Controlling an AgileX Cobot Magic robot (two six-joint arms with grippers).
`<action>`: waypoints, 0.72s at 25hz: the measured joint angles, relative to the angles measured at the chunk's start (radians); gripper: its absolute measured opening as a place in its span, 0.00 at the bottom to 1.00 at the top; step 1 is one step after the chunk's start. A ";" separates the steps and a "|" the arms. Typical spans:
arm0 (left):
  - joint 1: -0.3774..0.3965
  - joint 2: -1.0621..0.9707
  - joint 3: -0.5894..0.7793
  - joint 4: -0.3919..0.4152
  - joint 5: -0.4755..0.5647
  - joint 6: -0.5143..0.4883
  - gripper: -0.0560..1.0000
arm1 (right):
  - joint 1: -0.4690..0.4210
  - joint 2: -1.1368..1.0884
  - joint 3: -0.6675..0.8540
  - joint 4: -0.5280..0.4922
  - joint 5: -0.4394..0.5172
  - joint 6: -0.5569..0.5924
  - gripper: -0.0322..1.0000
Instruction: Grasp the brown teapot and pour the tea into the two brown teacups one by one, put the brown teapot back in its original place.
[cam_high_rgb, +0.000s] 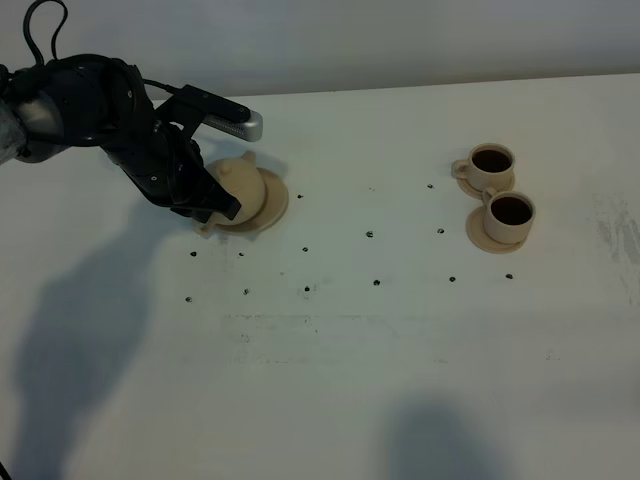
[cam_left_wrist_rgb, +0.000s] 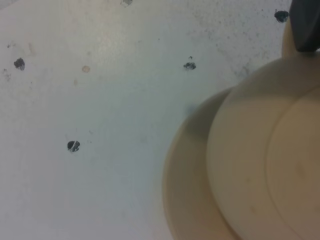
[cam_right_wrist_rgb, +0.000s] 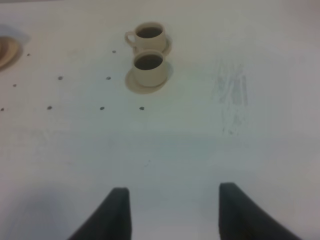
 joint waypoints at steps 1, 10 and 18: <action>0.000 0.000 0.000 0.000 -0.001 0.000 0.14 | 0.000 0.000 0.000 0.000 0.000 0.000 0.42; 0.000 0.000 0.000 -0.031 -0.005 0.000 0.14 | 0.000 0.000 0.000 0.000 0.000 0.000 0.42; 0.000 -0.006 0.000 -0.046 0.008 0.000 0.31 | 0.000 0.000 0.000 0.000 0.000 0.000 0.42</action>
